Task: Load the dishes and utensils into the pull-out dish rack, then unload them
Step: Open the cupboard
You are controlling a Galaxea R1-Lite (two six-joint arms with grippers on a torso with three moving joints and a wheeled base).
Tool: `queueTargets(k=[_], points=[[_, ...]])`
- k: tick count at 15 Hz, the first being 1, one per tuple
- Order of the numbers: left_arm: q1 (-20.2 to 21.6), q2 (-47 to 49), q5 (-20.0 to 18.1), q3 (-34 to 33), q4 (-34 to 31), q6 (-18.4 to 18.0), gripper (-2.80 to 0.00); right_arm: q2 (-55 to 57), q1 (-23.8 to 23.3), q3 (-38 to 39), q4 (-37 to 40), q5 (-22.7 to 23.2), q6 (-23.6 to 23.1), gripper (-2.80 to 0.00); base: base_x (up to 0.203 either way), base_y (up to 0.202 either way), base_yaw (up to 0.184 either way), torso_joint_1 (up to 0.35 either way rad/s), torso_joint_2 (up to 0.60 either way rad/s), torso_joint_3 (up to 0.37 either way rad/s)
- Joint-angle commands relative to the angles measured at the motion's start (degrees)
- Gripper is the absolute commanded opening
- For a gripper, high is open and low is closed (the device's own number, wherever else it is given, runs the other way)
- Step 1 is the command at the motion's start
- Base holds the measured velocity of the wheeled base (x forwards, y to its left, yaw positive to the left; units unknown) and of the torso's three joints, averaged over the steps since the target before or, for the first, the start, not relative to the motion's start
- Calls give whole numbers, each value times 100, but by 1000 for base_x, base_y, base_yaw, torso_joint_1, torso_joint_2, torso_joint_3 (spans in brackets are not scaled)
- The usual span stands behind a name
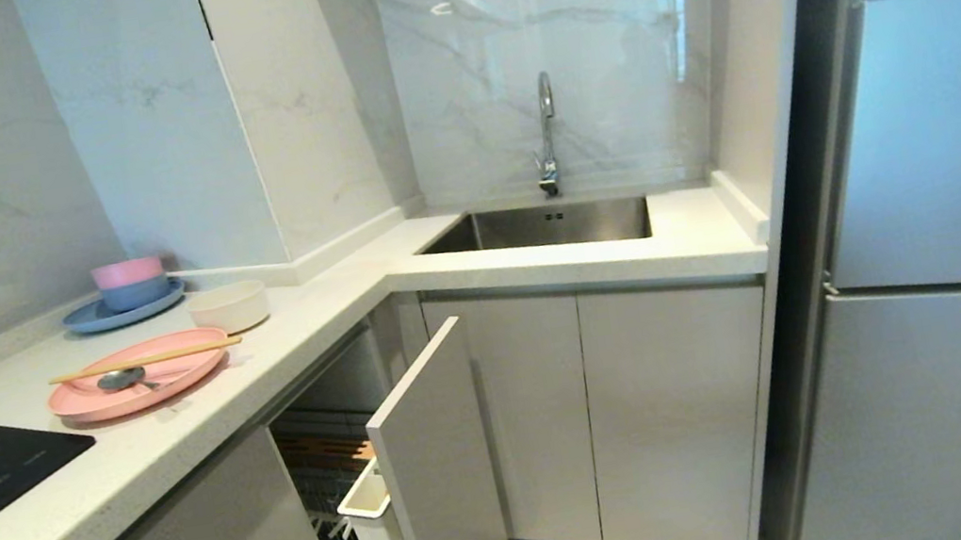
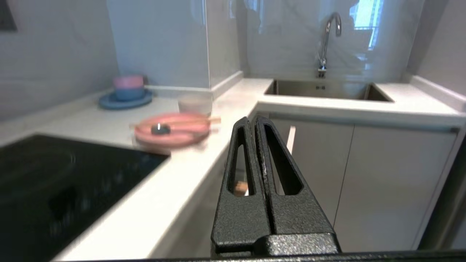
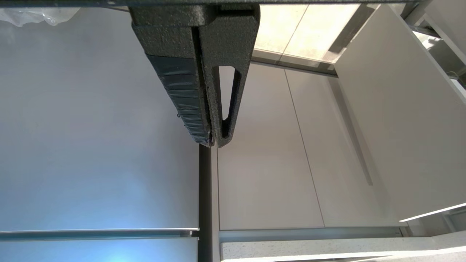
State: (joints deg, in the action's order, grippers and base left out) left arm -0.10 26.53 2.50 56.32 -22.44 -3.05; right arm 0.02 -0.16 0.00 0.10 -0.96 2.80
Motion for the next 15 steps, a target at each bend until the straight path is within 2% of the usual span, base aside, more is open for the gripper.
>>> queueTargets(k=[1,3,7,15], points=[[-4,1320,-6,581,75,-3,-280,-2,-2,9,-1,0,1,-280,0,0,0,0,0,0],[-58,2207,-14,1205,182,28,-280,-2,-2,9,-1,0,1,-280,0,0,0,0,0,0],[-583,4060,48,2422,252,252,-280,-2,-2,9,-1,0,1,-280,0,0,0,0,0,0],[-1002,7504,23,3957,135,364,-280,-2,-2,9,-1,0,1,-280,0,0,0,0,0,0]])
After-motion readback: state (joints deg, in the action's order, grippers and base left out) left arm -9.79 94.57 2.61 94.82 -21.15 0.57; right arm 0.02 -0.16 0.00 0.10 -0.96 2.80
